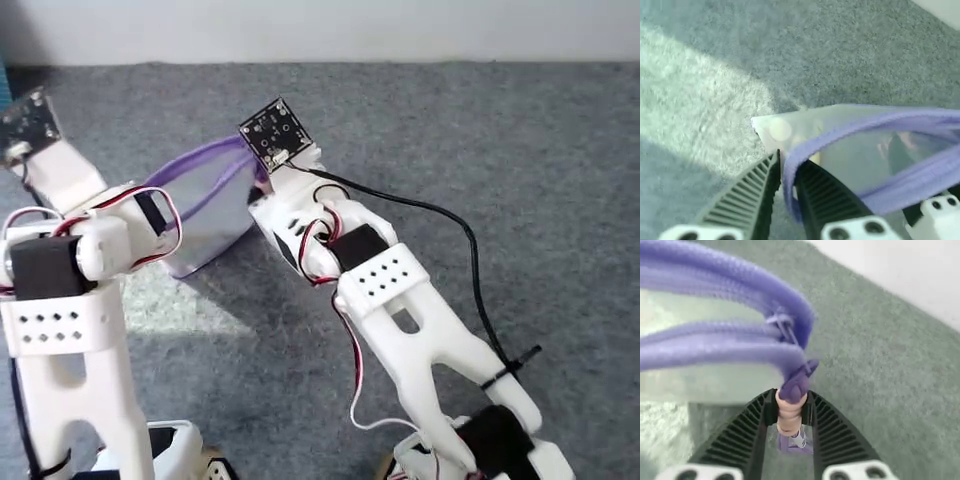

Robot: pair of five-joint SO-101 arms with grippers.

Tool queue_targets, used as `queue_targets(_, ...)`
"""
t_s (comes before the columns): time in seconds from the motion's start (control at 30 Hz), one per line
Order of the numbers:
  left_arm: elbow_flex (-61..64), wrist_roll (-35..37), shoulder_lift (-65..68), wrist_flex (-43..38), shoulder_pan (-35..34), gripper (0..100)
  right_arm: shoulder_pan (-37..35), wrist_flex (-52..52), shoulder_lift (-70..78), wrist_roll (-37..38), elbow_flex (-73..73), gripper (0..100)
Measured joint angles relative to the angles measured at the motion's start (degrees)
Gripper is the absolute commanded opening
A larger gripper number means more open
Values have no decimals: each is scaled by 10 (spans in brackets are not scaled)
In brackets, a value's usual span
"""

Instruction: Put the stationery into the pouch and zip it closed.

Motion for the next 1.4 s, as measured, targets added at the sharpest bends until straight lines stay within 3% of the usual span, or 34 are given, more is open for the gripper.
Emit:
queue_targets(0.1,1,-68,6,-32,0,29,0,69,-42,-20,0,8)
queue_targets(0.2,2,-123,23,-81,-2,123,0,140,-104,-28,1,8)
queue_targets(0.33,2,-149,73,-134,4,271,0,232,-192,-31,1,8)
queue_targets(0.43,-1,-149,110,-148,40,321,0,300,-250,-31,1,8)
queue_targets(0.7,-65,-151,156,-154,211,330,6,438,-376,-33,2,8)
queue_targets(0.83,-75,-151,163,-154,273,330,47,467,-421,-33,2,8)
queue_targets(1.03,-78,-152,163,-159,336,330,127,491,-438,-33,2,8)
queue_targets(1.4,-83,-152,157,-159,376,328,132,504,-454,-82,11,8)
